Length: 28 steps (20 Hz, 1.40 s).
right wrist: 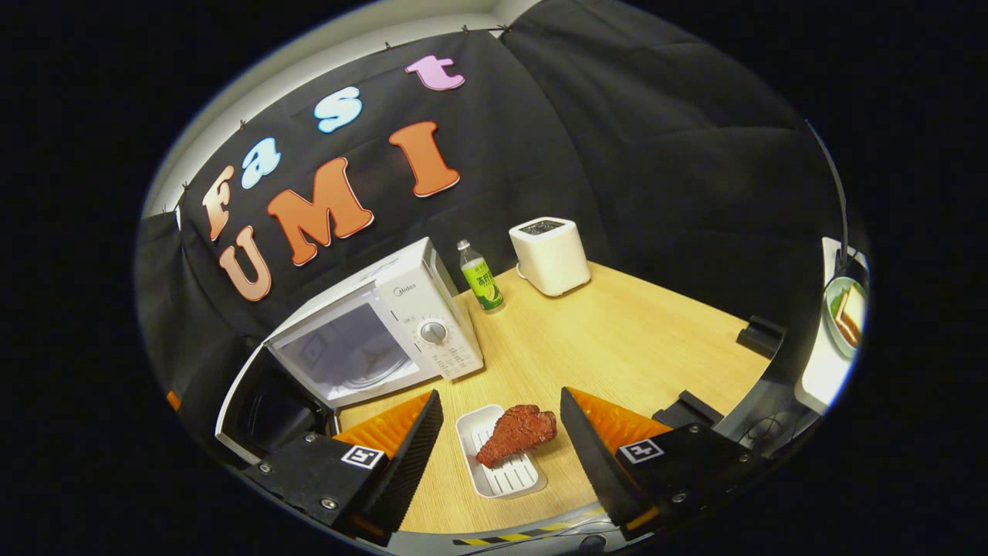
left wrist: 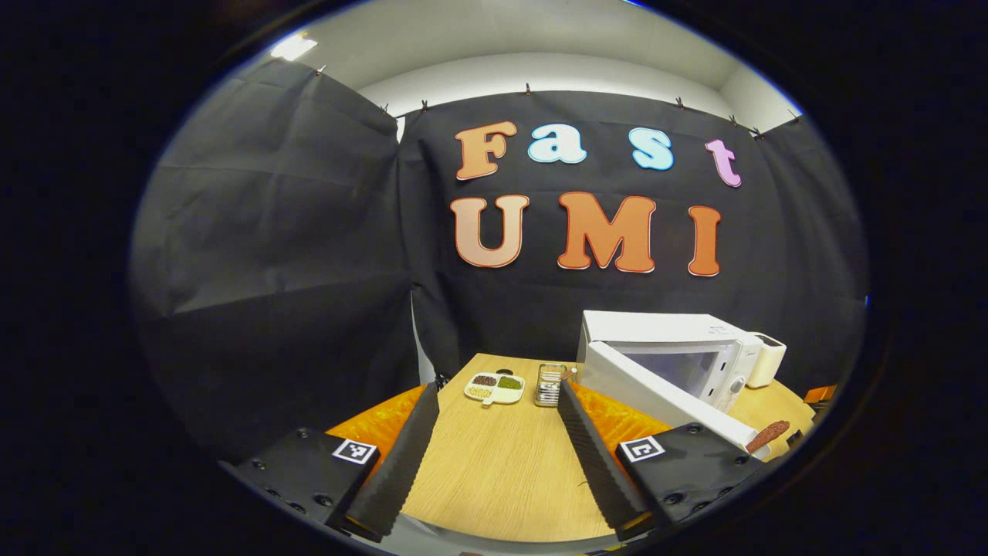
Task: Open the microwave oven with the left hand, put the food in, and close the microwave oven.
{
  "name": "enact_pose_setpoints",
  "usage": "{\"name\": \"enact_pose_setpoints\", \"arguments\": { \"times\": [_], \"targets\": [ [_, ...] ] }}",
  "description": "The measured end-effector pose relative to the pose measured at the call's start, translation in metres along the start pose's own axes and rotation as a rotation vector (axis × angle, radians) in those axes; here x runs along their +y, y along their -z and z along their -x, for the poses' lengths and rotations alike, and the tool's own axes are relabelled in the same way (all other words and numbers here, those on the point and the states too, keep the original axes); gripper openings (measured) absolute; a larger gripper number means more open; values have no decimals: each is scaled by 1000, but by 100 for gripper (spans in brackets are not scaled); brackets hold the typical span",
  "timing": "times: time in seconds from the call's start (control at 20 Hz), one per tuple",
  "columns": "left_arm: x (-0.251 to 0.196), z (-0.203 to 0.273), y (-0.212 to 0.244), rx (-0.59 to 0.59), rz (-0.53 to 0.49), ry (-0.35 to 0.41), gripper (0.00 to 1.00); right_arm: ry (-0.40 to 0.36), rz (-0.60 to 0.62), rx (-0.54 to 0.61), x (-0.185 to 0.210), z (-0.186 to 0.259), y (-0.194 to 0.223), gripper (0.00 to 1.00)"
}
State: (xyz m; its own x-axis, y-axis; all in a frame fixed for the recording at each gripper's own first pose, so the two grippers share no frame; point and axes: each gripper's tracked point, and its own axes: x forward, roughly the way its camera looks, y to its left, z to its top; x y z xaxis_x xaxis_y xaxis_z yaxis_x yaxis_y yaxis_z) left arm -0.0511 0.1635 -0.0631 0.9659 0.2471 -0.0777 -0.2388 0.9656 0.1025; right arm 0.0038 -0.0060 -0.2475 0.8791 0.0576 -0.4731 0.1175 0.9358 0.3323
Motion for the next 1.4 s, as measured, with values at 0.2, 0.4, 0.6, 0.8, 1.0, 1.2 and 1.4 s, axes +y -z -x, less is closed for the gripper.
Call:
{"name": "enact_pose_setpoints", "arguments": {
  "times": [0.2,0.4,0.6,0.8,1.0,1.2,1.4],
  "targets": [
    [-4,0,-2,11,-10,-12,94,4,-100,69,-14,-28,20,93],
    [-5,4,-4,15,-20,-38,95,7,-154,135,-25,-48,40,92],
    [-3,9,2,38,-12,-71,98,-40,-269,190,-21,-55,48,75],
    [-7,15,8,61,5,-91,99,-83,-283,226,-18,-58,49,48],
    [-18,19,4,55,-7,-92,100,-131,-339,246,-13,-57,40,19],
    [-29,21,-1,46,-2,-99,99,-161,-361,262,-8,-59,36,8],
    [-38,26,-6,36,-5,-116,95,-180,-375,273,-8,-56,26,1]
  ]
}}
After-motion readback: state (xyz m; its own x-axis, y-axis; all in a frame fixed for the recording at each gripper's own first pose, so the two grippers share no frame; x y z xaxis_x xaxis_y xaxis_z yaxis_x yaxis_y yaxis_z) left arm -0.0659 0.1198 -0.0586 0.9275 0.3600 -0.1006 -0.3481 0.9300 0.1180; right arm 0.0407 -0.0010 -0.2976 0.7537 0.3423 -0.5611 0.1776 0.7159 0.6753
